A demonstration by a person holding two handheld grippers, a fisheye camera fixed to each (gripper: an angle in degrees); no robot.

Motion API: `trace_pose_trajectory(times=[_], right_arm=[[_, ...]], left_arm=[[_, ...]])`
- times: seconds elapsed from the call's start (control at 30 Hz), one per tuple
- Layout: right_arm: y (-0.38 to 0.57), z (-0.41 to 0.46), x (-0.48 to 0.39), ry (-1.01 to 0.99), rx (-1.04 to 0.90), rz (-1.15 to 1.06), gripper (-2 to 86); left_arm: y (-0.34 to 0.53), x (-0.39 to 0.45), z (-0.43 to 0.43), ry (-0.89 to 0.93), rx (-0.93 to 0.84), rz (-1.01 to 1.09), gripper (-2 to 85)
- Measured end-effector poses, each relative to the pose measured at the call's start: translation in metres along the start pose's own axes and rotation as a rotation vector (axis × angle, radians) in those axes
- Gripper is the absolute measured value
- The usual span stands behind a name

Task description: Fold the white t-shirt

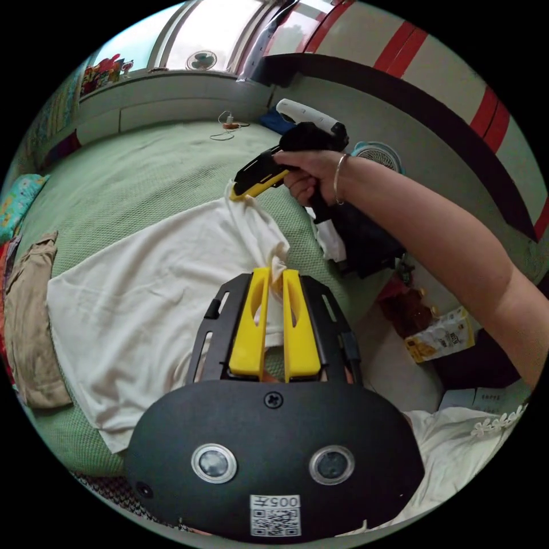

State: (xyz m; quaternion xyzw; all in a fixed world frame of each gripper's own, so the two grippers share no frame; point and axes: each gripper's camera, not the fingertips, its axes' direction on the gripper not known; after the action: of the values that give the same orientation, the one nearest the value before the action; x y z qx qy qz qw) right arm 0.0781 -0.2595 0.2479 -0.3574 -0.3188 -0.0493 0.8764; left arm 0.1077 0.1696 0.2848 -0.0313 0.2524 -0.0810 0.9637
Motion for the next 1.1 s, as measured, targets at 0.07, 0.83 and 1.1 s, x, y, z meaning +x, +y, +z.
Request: trace_pose_trajectory(times=[0.07, 0.83, 1.1], right_arm=[[-0.007, -0.009, -0.029, 0.036, 0.026, -0.033, -0.9], [-0.073, 0.129, -0.422, 0.298, -0.074, -0.430, -0.4], [-0.070, 0.155, -0.478, 0.338, -0.079, -0.539, 7.8]], left_arm=[[0.004, -0.009, -0.018, 0.002, 0.015, 0.010, 5.3], [0.194, -0.232, -0.219, -0.145, 0.022, -0.491, 5.2], [0.281, -0.284, -0.250, -0.182, -0.024, -0.666, 4.6]])
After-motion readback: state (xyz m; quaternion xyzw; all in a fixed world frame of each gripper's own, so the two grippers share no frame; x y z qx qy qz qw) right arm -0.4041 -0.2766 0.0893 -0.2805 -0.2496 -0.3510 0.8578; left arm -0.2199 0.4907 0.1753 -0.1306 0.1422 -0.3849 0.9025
